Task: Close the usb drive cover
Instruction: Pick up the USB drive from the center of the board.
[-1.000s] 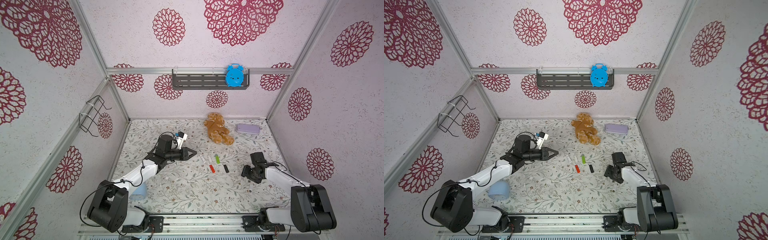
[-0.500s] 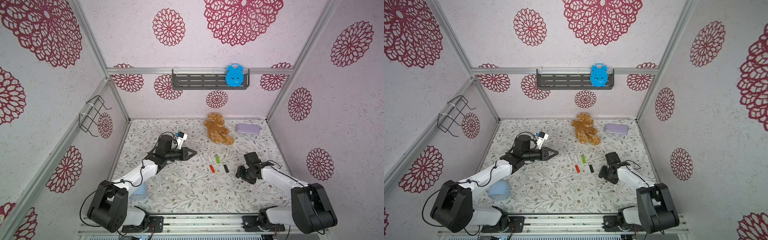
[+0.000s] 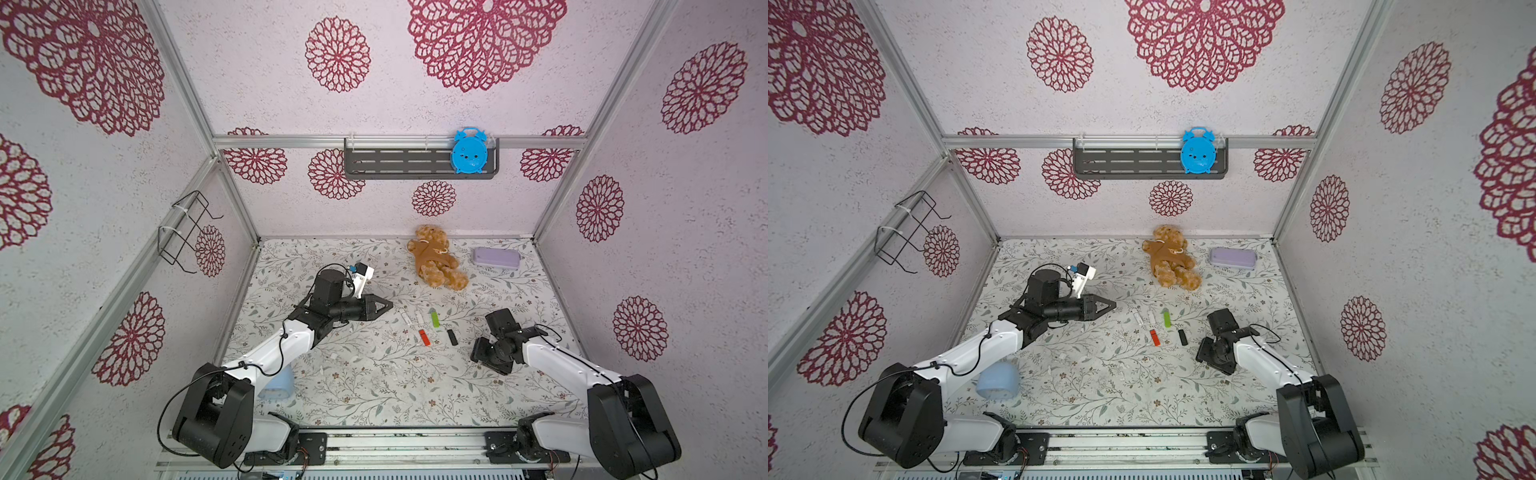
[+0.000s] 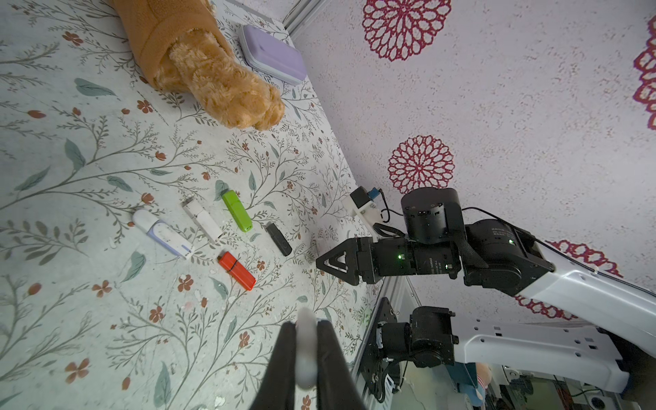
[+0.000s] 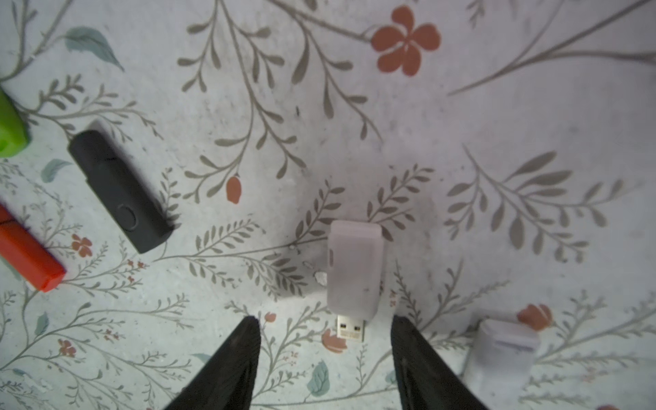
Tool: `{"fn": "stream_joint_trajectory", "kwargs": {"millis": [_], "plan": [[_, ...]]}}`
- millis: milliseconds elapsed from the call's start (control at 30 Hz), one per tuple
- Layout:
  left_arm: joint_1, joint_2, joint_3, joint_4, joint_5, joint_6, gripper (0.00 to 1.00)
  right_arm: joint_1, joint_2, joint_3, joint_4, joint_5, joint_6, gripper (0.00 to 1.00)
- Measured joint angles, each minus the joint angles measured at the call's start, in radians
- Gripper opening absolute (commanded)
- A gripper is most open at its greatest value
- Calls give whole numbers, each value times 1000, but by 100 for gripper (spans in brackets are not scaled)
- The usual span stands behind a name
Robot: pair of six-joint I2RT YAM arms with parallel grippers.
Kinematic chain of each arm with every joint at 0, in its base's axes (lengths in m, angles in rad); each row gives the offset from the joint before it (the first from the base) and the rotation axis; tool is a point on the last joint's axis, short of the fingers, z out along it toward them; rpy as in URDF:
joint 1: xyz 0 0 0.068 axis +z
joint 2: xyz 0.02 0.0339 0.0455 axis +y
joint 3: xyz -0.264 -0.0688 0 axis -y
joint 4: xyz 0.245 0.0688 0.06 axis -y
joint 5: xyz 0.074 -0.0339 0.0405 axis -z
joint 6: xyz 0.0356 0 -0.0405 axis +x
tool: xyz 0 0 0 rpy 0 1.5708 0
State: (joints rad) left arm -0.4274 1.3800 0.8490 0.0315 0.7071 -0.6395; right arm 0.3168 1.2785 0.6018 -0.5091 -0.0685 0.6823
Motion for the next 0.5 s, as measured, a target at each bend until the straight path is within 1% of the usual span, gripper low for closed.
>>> {"fn": "stream_joint_trajectory", "kwargs": {"millis": [167,300,500], "plan": [[0,-8,0,0,-3,0,8,33,29,13,40,-39,26,62],[0,-19,0,-2,-10,0,8,60,80,47,82,-42,26,62],[0,-27,0,-3,-11,0,8,64,158,158,91,-1,-50,64]]}}
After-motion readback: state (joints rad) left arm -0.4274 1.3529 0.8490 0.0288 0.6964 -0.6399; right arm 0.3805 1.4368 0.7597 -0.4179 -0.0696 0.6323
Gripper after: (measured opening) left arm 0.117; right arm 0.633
